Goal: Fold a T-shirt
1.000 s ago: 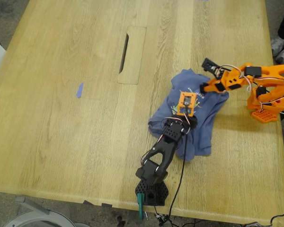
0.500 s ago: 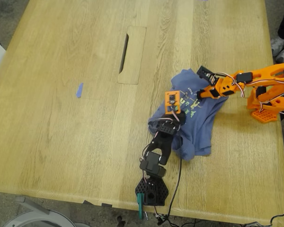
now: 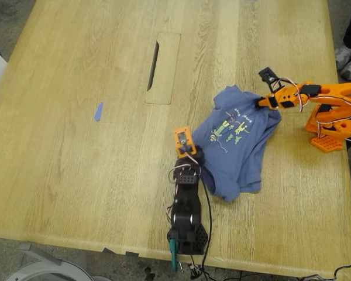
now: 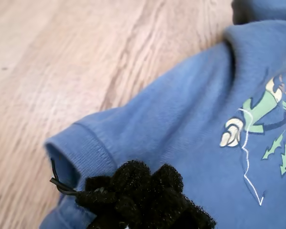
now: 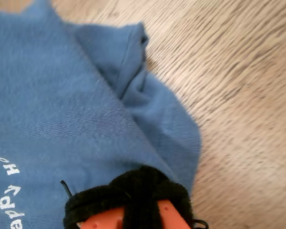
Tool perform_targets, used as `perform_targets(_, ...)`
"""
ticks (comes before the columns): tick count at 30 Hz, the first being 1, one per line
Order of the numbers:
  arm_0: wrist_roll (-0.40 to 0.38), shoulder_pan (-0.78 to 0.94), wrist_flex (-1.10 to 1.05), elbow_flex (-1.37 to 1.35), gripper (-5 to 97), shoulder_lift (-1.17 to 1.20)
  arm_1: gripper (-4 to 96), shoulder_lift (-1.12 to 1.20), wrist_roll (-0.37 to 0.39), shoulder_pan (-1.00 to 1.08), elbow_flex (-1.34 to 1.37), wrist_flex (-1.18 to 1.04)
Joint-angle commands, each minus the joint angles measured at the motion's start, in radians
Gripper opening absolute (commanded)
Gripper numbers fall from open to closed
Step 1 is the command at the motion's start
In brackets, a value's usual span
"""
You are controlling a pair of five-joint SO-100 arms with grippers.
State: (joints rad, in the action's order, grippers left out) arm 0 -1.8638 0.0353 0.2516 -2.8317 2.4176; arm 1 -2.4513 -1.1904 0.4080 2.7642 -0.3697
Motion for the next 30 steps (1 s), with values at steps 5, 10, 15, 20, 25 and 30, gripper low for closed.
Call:
perform_targets(5, 0.021, -0.044, 0.308, 0.164, 2, 0.270, 0.3, -0.084, -0.021, 0.018, -0.236, -0.190)
perform_targets(10, 0.037, -0.256, 0.414, 0.396, 2, 0.199, 0.2, -0.066, -0.009, -0.172, -0.442, -0.380)
perform_targets(15, 0.017, -0.477, 0.314, 0.566, 2, -0.054, 0.2, 0.000, 0.012, -0.379, -0.439, -0.360)
perform_targets(20, -0.014, -0.548, 0.075, 0.540, 2, -0.314, 1.1, 0.141, 0.044, -0.511, -0.350, -0.209)
perform_targets(25, -0.021, -0.517, -0.172, 0.446, 1, -0.520, 0.3, 0.253, 0.072, -0.563, -0.221, -0.005)
perform_targets(30, -0.025, -0.430, -0.270, 0.347, 1, -0.551, 0.2, 0.170, 0.087, -0.526, -0.037, 0.067)
